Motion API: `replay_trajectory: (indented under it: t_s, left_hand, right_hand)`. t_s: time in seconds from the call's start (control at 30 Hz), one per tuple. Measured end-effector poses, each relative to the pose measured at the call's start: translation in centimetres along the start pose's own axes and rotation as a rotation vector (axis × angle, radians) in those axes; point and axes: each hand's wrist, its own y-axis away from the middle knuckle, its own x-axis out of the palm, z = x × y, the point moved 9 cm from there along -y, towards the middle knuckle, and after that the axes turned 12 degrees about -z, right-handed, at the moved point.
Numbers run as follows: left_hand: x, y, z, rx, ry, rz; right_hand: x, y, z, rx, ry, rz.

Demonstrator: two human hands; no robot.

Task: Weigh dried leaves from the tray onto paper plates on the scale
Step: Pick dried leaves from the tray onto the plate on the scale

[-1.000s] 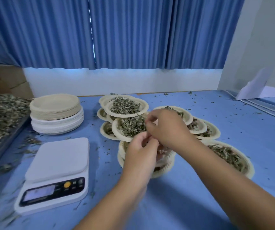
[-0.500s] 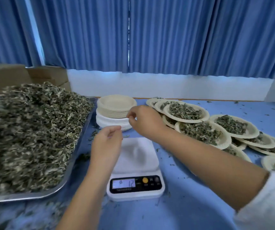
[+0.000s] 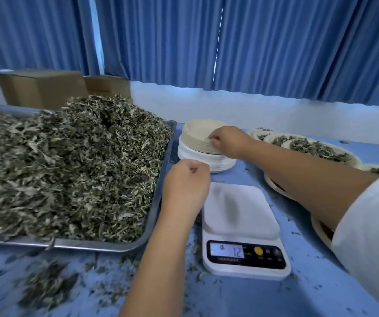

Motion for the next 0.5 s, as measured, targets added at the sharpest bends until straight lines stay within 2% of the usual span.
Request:
replay_trajectory:
  t_s: [0.23,0.4,0.5]
  left_hand:
    - [0.8,0.3,-0.4,0.091,-0.08,0.061]
    - [0.7,0.2,-0.3,0.091,-0.091,0.049]
    - [0.7,0.2,-0.1,0.089,-0.078,0.043]
  right_hand:
    - [-0.5,-1.1,-0.9,0.038,-0.129,-0.042]
    - [-1.6,-1.9,-1.6,0.091,-0.229,-0.111]
    - [-2.7,-1.8,-1.8,0.102,-0.189,-0.175]
